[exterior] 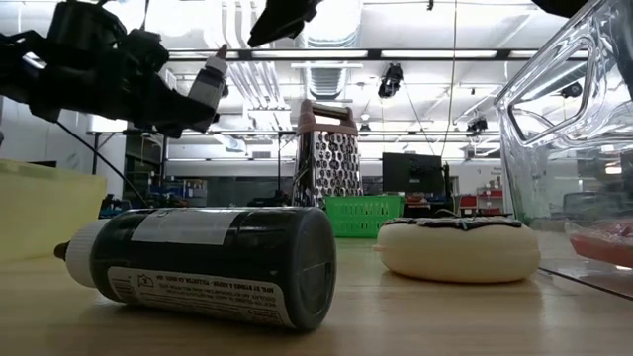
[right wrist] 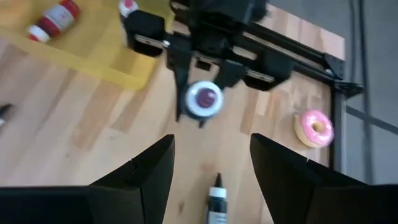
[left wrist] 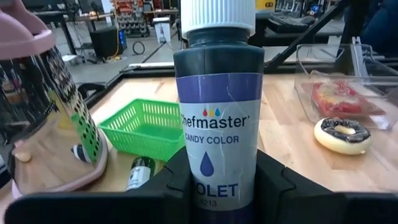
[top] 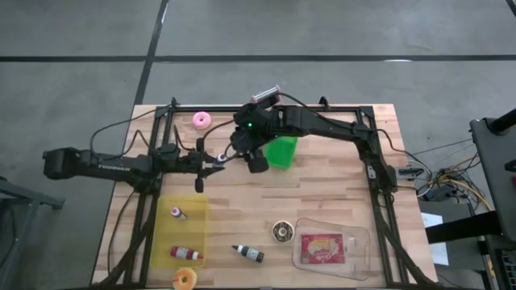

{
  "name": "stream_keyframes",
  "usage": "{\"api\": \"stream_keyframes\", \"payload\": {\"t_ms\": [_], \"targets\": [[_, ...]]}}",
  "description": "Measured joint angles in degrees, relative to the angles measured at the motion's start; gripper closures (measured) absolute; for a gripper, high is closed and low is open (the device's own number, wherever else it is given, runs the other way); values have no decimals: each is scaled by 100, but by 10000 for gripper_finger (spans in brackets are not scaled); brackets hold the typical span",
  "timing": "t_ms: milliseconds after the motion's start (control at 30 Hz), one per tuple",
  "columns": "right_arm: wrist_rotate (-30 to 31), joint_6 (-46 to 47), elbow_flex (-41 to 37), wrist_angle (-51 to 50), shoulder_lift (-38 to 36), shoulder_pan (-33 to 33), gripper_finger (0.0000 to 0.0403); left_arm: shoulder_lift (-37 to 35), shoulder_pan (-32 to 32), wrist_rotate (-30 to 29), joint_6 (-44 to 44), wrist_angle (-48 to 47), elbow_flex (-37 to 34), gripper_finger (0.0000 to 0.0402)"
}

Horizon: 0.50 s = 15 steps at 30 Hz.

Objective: Pick & Place Food Item
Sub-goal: Put the violet ink bottle into the yellow bin

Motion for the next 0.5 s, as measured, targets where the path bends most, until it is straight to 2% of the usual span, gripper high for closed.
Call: {"api": "stream_keyframes", "payload": {"t_ms": [500], "targets": [[-165, 116, -128, -93, 3, 9, 200, 1504, -11, 0, -215, 828, 599, 306]]}}
